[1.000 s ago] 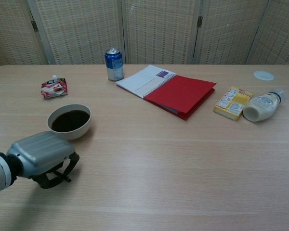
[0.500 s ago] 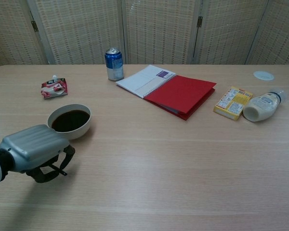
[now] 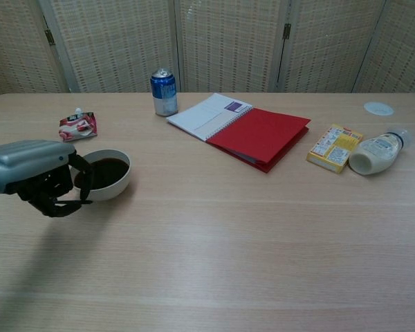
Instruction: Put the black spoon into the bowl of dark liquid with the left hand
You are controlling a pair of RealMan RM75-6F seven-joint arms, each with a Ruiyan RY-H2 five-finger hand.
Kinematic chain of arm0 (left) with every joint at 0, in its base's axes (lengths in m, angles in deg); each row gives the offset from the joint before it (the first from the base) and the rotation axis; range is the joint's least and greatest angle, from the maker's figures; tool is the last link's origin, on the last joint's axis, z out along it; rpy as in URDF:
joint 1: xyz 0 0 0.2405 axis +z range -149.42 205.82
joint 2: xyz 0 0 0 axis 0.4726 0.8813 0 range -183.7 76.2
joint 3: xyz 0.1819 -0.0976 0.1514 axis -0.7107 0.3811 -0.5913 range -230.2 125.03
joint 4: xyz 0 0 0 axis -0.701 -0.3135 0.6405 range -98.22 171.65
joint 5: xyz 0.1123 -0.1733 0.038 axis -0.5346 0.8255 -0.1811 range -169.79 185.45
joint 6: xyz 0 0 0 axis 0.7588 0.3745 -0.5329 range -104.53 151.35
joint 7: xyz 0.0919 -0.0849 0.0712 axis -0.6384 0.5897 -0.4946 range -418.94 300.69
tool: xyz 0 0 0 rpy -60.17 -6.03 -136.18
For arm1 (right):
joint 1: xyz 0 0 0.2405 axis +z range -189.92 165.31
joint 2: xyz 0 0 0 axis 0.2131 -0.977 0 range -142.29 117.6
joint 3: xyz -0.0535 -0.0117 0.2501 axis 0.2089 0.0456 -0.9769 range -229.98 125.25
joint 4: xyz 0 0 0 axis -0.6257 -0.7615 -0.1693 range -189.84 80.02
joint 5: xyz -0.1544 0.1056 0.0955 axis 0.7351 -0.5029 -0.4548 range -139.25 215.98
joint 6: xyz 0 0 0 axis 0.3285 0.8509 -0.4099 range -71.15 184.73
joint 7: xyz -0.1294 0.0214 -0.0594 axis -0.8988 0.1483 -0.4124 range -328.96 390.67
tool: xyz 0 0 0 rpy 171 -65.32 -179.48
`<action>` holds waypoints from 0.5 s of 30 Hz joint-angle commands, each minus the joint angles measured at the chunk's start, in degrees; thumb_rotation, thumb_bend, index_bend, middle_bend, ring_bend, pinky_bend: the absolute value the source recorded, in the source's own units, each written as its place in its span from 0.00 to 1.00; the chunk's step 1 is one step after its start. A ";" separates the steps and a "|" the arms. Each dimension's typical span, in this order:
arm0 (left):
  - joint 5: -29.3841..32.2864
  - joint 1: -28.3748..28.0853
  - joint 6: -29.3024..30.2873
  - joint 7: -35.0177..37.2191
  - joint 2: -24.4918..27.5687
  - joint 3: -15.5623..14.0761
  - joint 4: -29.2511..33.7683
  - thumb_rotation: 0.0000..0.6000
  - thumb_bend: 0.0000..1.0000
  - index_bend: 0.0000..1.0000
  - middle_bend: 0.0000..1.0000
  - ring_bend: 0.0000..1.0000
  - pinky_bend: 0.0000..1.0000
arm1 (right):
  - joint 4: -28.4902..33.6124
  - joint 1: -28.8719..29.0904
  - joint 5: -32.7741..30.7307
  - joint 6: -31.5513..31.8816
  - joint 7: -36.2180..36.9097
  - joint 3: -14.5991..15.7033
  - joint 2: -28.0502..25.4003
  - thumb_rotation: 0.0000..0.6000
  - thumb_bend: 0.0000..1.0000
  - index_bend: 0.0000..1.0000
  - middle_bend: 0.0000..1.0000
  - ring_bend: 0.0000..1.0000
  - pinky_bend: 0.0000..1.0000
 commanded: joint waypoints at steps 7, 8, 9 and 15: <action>-1.41 -1.67 -4.05 14.36 4.42 6.33 3.61 1.00 0.49 0.65 0.96 0.88 1.00 | -0.11 -0.13 0.04 0.31 0.33 -0.01 -0.11 1.00 0.26 0.30 0.27 0.35 0.35; -1.40 -1.91 -4.16 15.09 4.14 6.69 3.52 1.00 0.49 0.65 0.96 0.88 1.00 | -0.16 -0.18 -0.02 0.35 0.40 -0.01 -0.13 1.00 0.26 0.30 0.27 0.35 0.35; -1.28 -2.33 -4.57 16.05 3.65 7.07 3.27 1.00 0.49 0.65 0.96 0.88 1.00 | -0.27 -0.24 -0.08 0.39 0.50 0.00 -0.11 1.00 0.26 0.30 0.27 0.35 0.35; 0.63 -5.03 -5.85 18.22 -0.68 8.76 -0.29 1.00 0.49 0.66 0.96 0.88 1.00 | -0.64 -0.55 -0.23 0.65 0.91 0.09 0.01 1.00 0.26 0.30 0.27 0.35 0.35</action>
